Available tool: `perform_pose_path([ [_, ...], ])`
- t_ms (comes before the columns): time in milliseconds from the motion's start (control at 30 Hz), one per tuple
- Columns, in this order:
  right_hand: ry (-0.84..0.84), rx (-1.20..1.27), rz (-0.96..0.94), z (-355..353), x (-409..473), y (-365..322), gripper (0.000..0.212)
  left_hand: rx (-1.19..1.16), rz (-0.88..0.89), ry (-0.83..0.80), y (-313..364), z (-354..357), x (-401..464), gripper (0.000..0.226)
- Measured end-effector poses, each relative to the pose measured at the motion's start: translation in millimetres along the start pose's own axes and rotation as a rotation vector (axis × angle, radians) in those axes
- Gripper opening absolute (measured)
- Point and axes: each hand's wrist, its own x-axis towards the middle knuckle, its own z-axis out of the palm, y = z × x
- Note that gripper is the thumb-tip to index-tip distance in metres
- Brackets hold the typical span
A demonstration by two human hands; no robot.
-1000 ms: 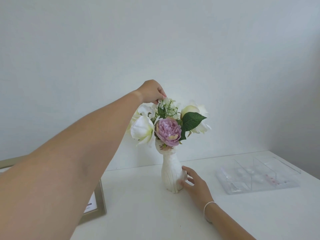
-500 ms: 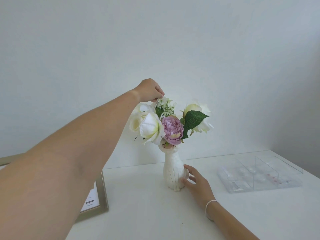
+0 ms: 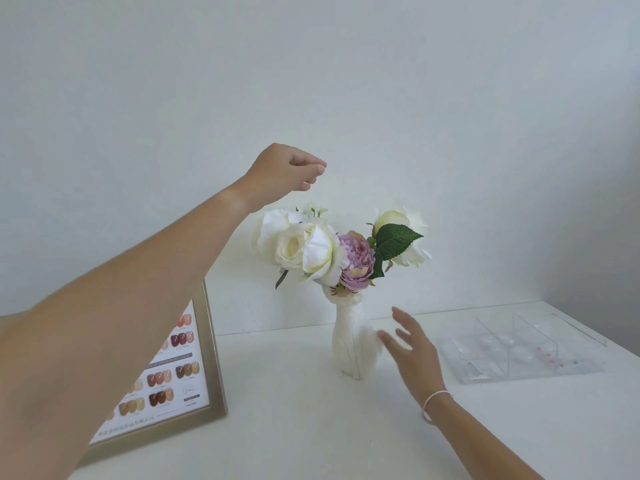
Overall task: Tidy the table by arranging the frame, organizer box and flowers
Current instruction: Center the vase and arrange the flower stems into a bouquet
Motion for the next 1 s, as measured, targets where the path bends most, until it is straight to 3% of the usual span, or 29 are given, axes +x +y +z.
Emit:
perform_pose_path([
  [100, 0.078, 0.118, -0.062, -0.9, -1.0, -24.4, 0.038, 0.071, 0.029, 0.014, -0.1, -14.7, -28.6, 0.016],
  [267, 0.047, 0.179, -0.092, 15.2, -5.5, -48.1, 0.036, 0.199, 0.032, -0.084, -13.9, -13.1, -66.9, 0.03],
  [433, 0.04, 0.216, -0.069, 31.3, -0.1, -63.9, 0.034, 0.151, 0.011, -0.14, -28.5, 0.8, -80.1, 0.033],
  [800, 0.114, 0.248, -0.06, 35.9, 17.5, -80.5, 0.002, 0.104, -0.015, -0.147, -33.8, 4.5, -85.0, 0.034],
  [1000, 0.201, 0.499, 0.098, 15.5, 22.4, -74.4, 0.022, 0.118, -0.014, -0.124, -33.9, 8.3, -92.0, 0.042],
])
